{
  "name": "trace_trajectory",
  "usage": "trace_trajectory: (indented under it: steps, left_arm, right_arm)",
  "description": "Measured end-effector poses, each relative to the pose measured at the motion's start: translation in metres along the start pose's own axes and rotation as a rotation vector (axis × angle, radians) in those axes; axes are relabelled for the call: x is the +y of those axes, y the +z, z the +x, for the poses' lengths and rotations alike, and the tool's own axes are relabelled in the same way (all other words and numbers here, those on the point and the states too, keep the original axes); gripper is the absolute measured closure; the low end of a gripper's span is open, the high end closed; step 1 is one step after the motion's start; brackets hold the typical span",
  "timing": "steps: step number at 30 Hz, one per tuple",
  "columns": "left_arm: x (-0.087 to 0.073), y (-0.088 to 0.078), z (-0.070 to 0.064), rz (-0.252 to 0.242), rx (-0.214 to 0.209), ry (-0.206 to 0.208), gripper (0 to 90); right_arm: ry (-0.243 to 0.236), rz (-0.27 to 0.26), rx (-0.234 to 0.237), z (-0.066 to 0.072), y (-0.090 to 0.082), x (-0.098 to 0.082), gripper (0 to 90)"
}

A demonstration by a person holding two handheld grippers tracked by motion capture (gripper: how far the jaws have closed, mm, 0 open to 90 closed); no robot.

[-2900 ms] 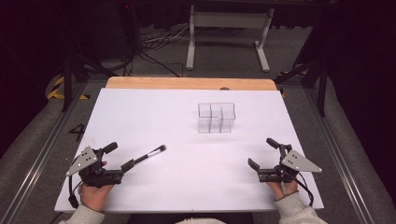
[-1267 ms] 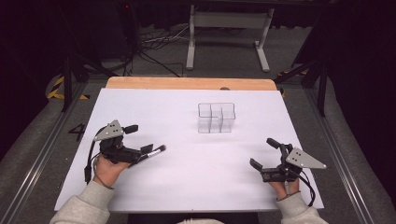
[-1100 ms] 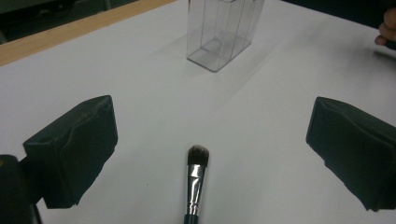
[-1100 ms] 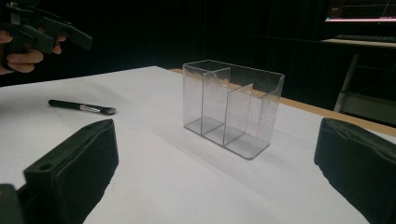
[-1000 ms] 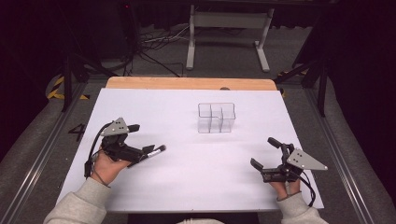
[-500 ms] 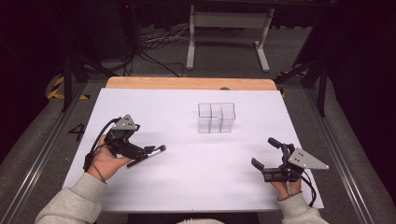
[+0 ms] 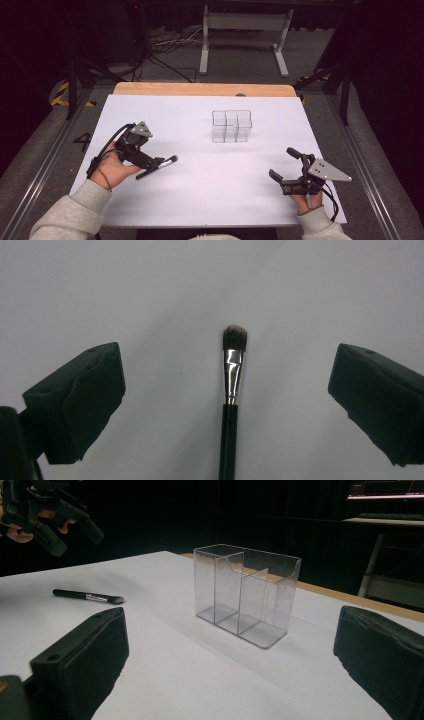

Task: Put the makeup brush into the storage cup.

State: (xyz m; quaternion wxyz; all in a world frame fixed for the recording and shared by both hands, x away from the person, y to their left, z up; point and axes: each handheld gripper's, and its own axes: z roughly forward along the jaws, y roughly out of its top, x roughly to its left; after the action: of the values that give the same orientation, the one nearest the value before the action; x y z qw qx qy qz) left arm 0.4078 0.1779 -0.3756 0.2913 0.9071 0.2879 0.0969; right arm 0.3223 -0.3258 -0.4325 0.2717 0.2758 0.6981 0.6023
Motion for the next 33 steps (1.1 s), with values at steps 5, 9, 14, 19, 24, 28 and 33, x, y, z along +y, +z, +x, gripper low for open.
trace_trajectory:
  steps: [5,9,14,19,24,28,33]
  left_arm:
    - [0.003,0.003,0.001,0.040,-0.010,-0.005,2.8]
    - [0.005,0.006,0.002,0.085,-0.018,-0.008,3.0]
    - [0.008,0.009,0.004,0.137,-0.024,-0.012,3.5]
    - [0.008,0.013,0.005,0.172,-0.030,-0.013,4.9]
    - [0.007,0.023,0.007,0.212,-0.037,-0.019,6.0]
    - [0.006,0.028,0.006,0.227,-0.041,-0.017,6.4]
    - [0.004,0.033,0.007,0.246,-0.045,-0.015,7.9]
  right_arm:
    - [0.004,-0.001,0.000,0.000,0.000,0.000,1.5]
    - [0.008,0.004,0.001,0.000,0.000,0.000,1.5]
    - [0.010,0.004,0.004,0.000,0.000,0.000,1.5]
    - [0.015,0.009,0.005,-0.001,0.000,0.000,1.6]
    - [0.015,0.007,0.006,-0.001,0.000,0.000,1.8]
    - [0.015,0.008,0.005,-0.001,-0.001,0.000,1.8]
    - [0.016,0.015,0.007,-0.001,0.000,0.000,1.9]
